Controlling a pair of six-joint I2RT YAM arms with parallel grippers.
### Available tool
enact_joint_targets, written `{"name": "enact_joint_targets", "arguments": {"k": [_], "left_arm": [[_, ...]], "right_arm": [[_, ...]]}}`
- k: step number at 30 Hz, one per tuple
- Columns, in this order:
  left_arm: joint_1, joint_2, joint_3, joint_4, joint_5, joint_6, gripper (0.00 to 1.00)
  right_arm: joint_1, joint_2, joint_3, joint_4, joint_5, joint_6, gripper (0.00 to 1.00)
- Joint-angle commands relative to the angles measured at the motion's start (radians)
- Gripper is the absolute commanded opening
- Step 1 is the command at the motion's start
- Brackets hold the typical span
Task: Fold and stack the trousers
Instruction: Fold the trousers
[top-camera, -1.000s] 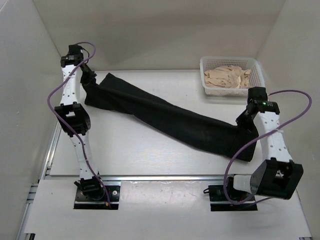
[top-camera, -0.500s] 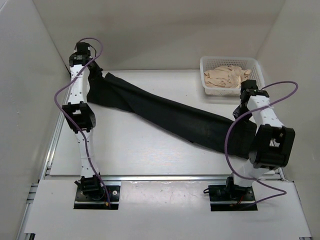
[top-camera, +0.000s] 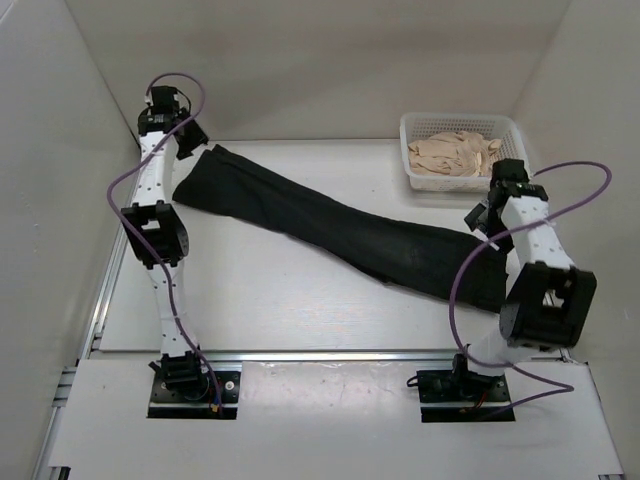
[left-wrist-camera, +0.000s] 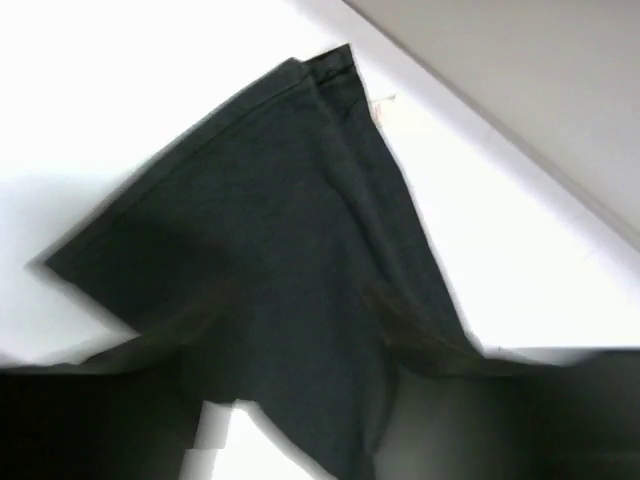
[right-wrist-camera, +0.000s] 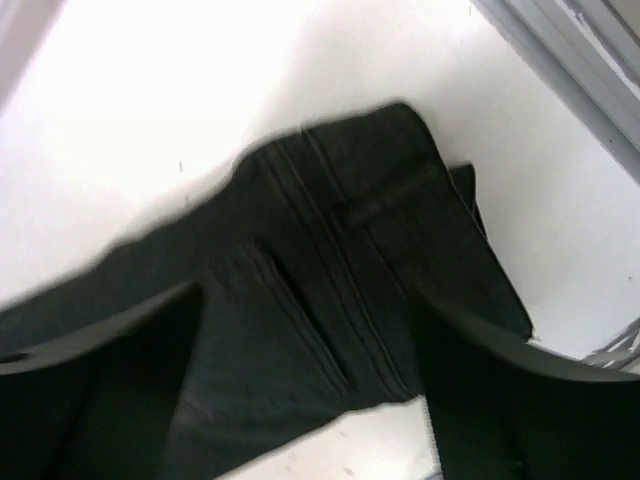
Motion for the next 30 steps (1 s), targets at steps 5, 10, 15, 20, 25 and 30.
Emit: {"name": "enact_joint_targets", "arguments": {"k": [5,10,15,20,25,30], "left_arm": [[0.101,-0.346,-0.356,-0.018,-0.053,0.085,0.1],[0.101,-0.316,-0.461,-0.082,-0.031,0.085,0.28],[0.101,-0.178,-0.441,-0.083,0.042,0.076,0.82],[0.101,-0.063,-0.403,-0.092,0.11,0.054,0.93],[0.079,0.009,-0.355,-0.092,0.128,0.025,0.91],[0.079,0.066,-0.271,-0.081,0.11,0.0,0.6]], "right_arm": [[-0.01,-0.254,-0.286,-0.025,-0.265,0.017,0.7],[-0.01,-0.341,-0.444,-0.034,-0.401,0.037,0.84],[-0.043,-0.342,-0.507,-0.022,-0.484,0.066,1.0],[-0.105,-0.342,-0.565,0.058,-0.559,0.098,1.0],[-0.12,-0.256,-0.58,0.162,-0.572,0.109,0.94],[-0.12,-0.155,-0.539,0.297,-0.529,0.14,0.68]]}}
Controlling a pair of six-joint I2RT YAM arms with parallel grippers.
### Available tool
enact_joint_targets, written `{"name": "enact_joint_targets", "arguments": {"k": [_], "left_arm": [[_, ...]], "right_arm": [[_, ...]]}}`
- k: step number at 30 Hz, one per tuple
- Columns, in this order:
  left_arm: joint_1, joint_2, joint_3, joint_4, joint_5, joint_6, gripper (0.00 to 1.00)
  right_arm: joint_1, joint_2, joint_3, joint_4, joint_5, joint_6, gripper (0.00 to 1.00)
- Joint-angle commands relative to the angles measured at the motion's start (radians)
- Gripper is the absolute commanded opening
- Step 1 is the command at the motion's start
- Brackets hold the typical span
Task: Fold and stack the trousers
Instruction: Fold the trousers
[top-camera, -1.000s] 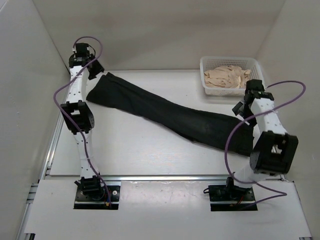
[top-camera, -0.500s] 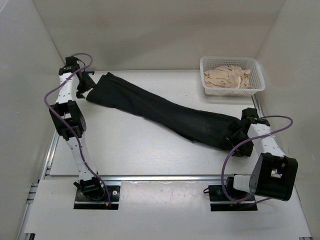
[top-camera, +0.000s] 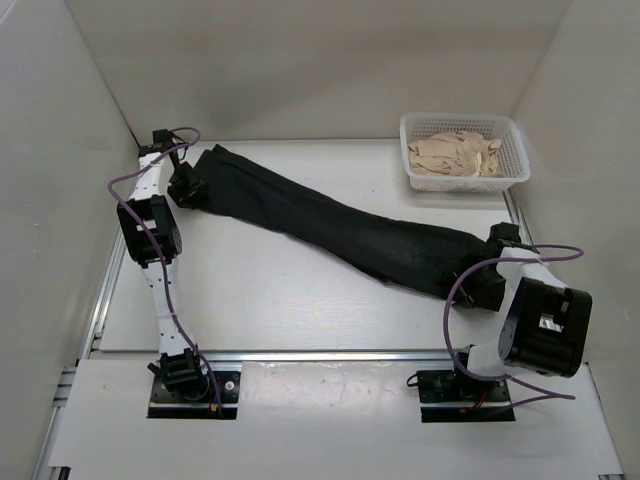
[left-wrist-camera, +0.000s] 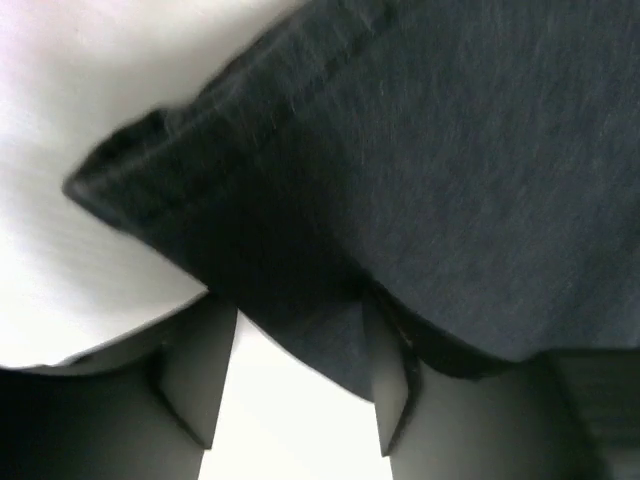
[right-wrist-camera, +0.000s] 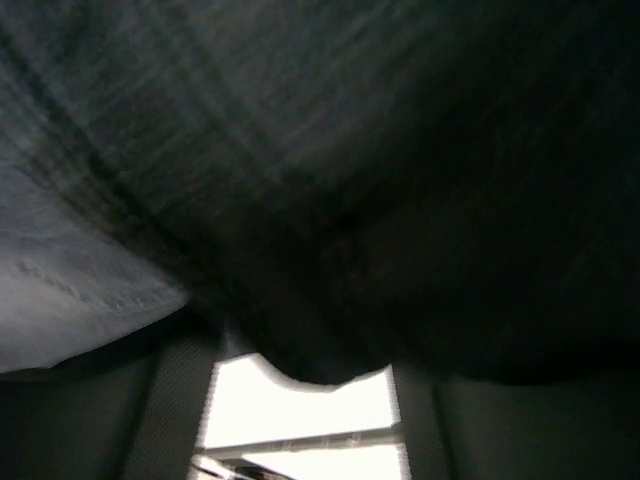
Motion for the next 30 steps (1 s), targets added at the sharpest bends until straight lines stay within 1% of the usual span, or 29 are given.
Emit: {"name": "enact_joint_targets", "arguments": {"k": [1,2,3,4,5,6,7,8,13,16,20,22,23,26,27,28,30], "left_arm": [[-0.006,0.051,0.087,0.012,0.014,-0.03,0.53],[-0.006,0.061,0.11,0.012,0.014,-0.041,0.43],[-0.006,0.061,0.13,0.012,0.014,-0.041,0.32],[-0.006,0.073,0.151,0.012,0.014,-0.052,0.23],[-0.006,0.082,0.199,0.012,0.004,-0.063,0.1],[-0.006,0.082,0.22,0.012,0.004,-0.063,0.1],[-0.006,0.082,0.24,0.012,-0.018,-0.073,0.1],[-0.006,0.082,0.274,0.012,-0.027,-0.084,0.1],[-0.006,0.009,0.306,0.032,-0.061,-0.095,0.1],[0.003,-0.033,0.296,0.041,-0.061,-0.095,0.1],[0.003,-0.033,0.296,0.05,-0.061,-0.086,0.1],[0.003,0.002,0.285,0.05,-0.038,-0.077,0.1],[0.003,0.015,0.285,0.05,-0.026,-0.076,0.24],[0.003,0.071,0.285,0.05,-0.001,-0.076,0.33],[0.003,0.088,0.302,0.05,0.013,-0.076,0.35],[0.003,0.104,0.311,0.05,0.028,-0.076,0.41],[0.003,0.141,0.322,0.05,0.039,-0.076,0.59]], "right_arm": [[-0.004,0.071,0.046,0.134,0.024,0.032,0.61],[-0.004,0.088,0.056,0.145,0.035,0.032,0.52],[-0.004,0.103,0.084,0.157,0.045,0.032,0.39],[-0.004,0.117,0.104,0.157,0.056,0.018,0.2],[-0.004,0.143,0.125,0.157,0.07,0.018,0.1],[-0.004,0.152,0.153,0.139,0.088,0.001,0.01],[-0.004,0.163,0.212,0.107,0.126,-0.017,0.0],[-0.004,0.163,0.237,0.096,0.142,-0.026,0.0],[-0.004,0.163,0.372,0.035,0.205,-0.06,0.0],[-0.004,0.163,0.395,0.023,0.217,-0.06,0.0],[-0.004,0.163,0.396,0.013,0.226,-0.06,0.0],[-0.004,0.182,0.385,0.013,0.226,-0.06,0.0],[-0.004,0.182,0.374,0.013,0.226,-0.051,0.0],[-0.004,0.182,0.353,0.024,0.226,-0.051,0.0],[-0.004,0.182,0.353,0.024,0.226,-0.051,0.0],[-0.004,0.182,0.343,0.024,0.226,-0.051,0.0],[-0.004,0.182,0.343,0.024,0.226,-0.051,0.0]]}}
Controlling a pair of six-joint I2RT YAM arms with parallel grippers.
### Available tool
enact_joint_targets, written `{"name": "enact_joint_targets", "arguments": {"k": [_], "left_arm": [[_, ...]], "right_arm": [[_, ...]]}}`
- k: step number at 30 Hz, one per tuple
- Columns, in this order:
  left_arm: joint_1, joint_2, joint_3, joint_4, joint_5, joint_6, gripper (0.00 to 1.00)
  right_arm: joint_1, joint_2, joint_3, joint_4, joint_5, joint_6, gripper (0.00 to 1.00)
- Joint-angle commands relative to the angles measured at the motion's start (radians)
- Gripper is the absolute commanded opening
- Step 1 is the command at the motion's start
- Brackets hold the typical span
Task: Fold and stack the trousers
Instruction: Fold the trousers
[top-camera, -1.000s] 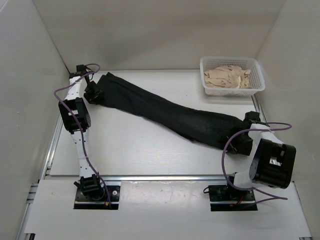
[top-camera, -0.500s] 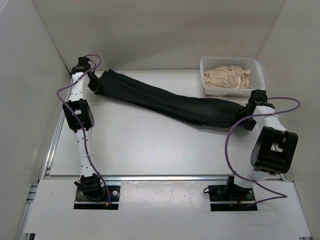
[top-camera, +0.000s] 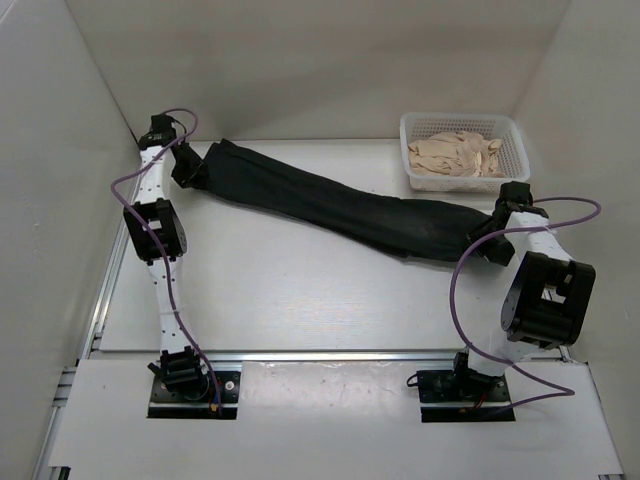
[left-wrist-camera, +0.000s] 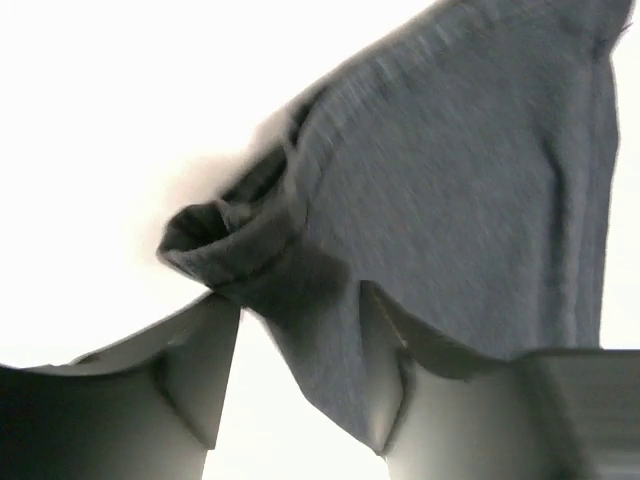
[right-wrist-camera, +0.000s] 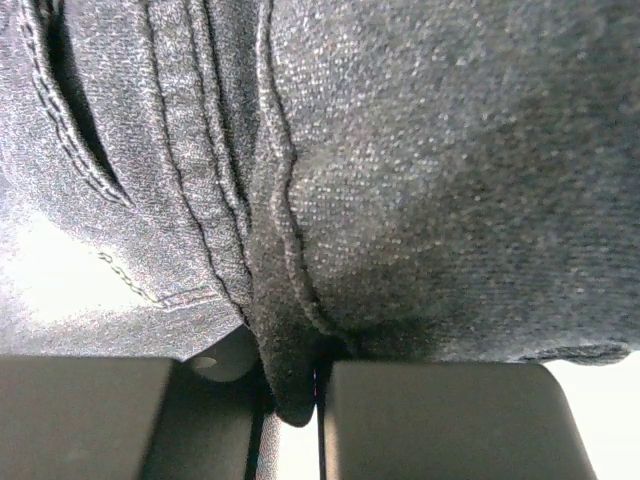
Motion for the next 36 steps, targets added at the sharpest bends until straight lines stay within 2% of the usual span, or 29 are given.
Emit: {"name": "enact_joint_targets", "arguments": {"k": [1,2,4,8,13,16,17,18,20,23,24,27,31,33,34,36], "left_arm": [[0.016,0.041,0.054,0.032,0.018,0.012,0.64],[0.016,0.051,0.068,0.041,0.03,0.012,0.69],[0.016,0.066,0.08,0.041,0.042,0.012,0.73],[0.016,0.106,0.102,0.05,0.064,0.012,0.73],[0.016,0.164,0.157,0.072,0.078,-0.002,0.64],[0.006,0.199,0.199,0.099,0.101,-0.022,0.41],[-0.003,0.2,0.209,0.113,0.122,-0.037,0.18],[-0.003,0.2,0.209,0.113,0.122,-0.047,0.1],[-0.003,0.186,0.209,0.113,0.122,-0.047,0.1],[-0.003,0.062,0.089,0.113,0.04,-0.037,0.1],[0.008,0.02,0.002,0.113,-0.008,-0.028,0.1],[0.06,-0.142,-0.134,0.113,-0.06,-0.019,0.1],[0.12,-0.375,-0.431,0.122,-0.103,0.007,0.1],[0.129,-0.447,-0.534,0.122,-0.141,0.027,0.1],[0.153,-0.484,-0.65,0.122,-0.167,0.027,0.1],[0.163,-0.584,-0.769,0.122,-0.178,0.027,0.1]], "right_arm": [[-0.015,0.001,-0.006,-0.003,0.071,-0.012,0.0],[-0.015,0.001,-0.006,-0.003,0.071,-0.012,0.0],[-0.015,0.01,-0.006,0.006,0.071,-0.012,0.0],[-0.015,0.019,-0.006,0.006,0.071,-0.012,0.0],[-0.015,0.03,-0.006,0.015,0.06,-0.012,0.0],[-0.015,0.03,-0.006,0.015,0.06,-0.012,0.0],[-0.015,0.03,-0.006,0.015,0.06,-0.012,0.0],[-0.015,0.03,-0.006,0.015,0.06,-0.012,0.0],[-0.015,0.03,-0.006,0.015,0.06,-0.012,0.0],[-0.015,0.03,-0.006,0.004,0.06,-0.012,0.0],[-0.015,0.03,-0.006,-0.005,0.06,-0.012,0.0],[-0.024,0.003,-0.006,-0.032,0.069,-0.021,0.0],[-0.037,-0.062,-0.044,-0.071,0.08,-0.031,0.0],[-0.046,-0.085,-0.083,-0.083,0.08,-0.031,0.0],[-0.058,-0.109,-0.096,-0.092,0.071,-0.02,0.0],[-0.067,-0.131,-0.148,-0.102,0.056,-0.011,0.0]]}}
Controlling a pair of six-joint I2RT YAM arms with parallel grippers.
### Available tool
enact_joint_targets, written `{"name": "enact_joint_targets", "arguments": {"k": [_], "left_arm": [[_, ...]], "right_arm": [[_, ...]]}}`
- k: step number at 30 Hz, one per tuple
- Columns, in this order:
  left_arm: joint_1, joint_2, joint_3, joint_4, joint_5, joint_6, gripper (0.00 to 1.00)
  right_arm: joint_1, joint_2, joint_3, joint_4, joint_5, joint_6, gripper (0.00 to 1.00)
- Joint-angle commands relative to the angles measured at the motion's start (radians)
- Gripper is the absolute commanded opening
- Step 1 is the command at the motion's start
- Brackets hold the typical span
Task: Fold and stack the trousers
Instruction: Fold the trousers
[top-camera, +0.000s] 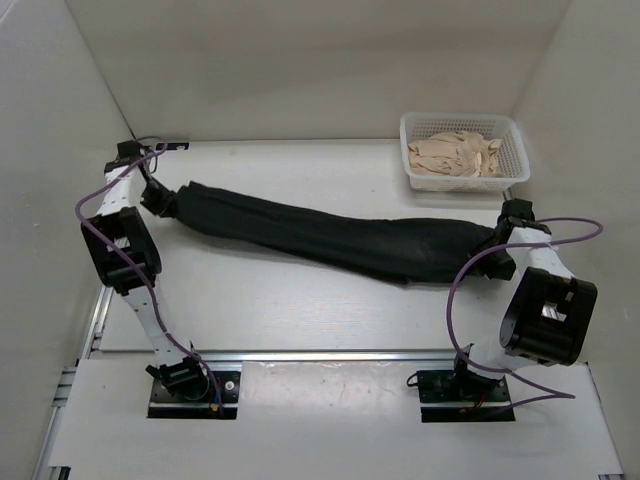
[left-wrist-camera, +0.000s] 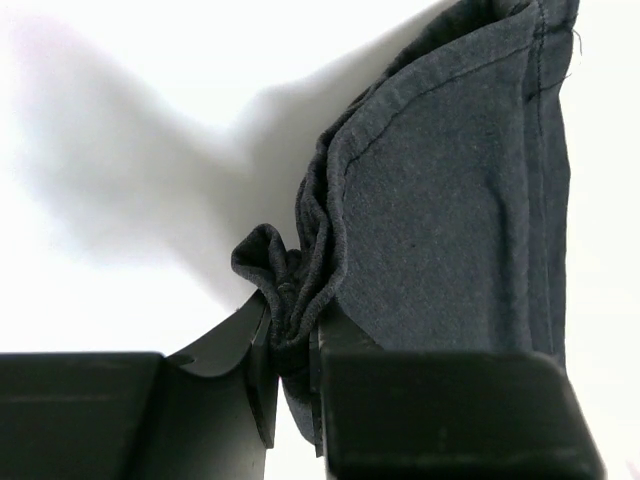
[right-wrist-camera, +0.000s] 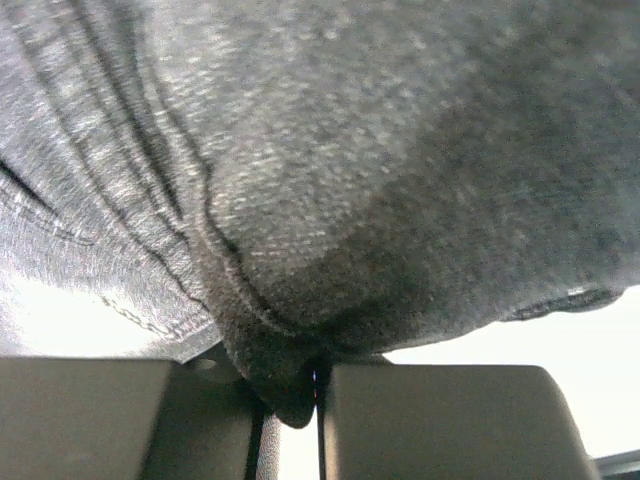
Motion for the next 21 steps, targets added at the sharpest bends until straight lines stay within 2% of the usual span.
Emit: {"name": "enact_joint_targets", "arguments": {"k": [1,5,8,9,10,11,12,14,15,18,21], "left_arm": [[0.06,-0.177,-0.223,0.02,-0.144,0.021,0.1],[0.07,-0.263,-0.403,0.044,-0.186,0.01,0.1],[0.079,-0.305,-0.404,0.044,-0.178,0.01,0.1],[0.079,-0.331,-0.393,0.044,-0.177,0.01,0.1],[0.079,-0.343,-0.382,0.044,-0.177,0.01,0.1],[0.079,-0.354,-0.367,0.044,-0.177,0.019,0.1],[0.079,-0.366,-0.326,0.034,-0.177,0.03,0.1],[0.068,-0.366,-0.269,0.014,-0.177,0.048,0.1],[0.039,-0.375,-0.204,0.0,-0.214,0.068,0.1],[-0.034,-0.375,-0.096,-0.062,-0.243,0.111,0.1],[-0.132,-0.42,-0.047,-0.083,-0.268,0.156,0.1]], "right_arm": [[-0.049,-0.081,-0.061,-0.053,0.045,0.006,0.0],[-0.058,-0.104,-0.115,-0.053,0.022,0.006,0.0],[-0.058,-0.113,-0.136,-0.053,-0.029,-0.014,0.02],[-0.058,-0.124,-0.136,-0.053,-0.052,-0.035,0.07],[-0.058,-0.124,-0.136,-0.038,-0.085,-0.058,0.19],[-0.058,-0.124,-0.136,-0.037,-0.113,-0.095,0.57],[-0.058,-0.14,-0.126,-0.047,-0.113,-0.108,0.75],[-0.049,-0.176,-0.112,-0.077,-0.083,-0.128,0.97],[-0.049,-0.223,-0.1,-0.088,-0.063,-0.144,1.0],[-0.049,-0.286,-0.037,-0.154,0.012,-0.166,1.0],[-0.049,-0.323,0.038,-0.201,0.037,-0.166,1.0]]}}
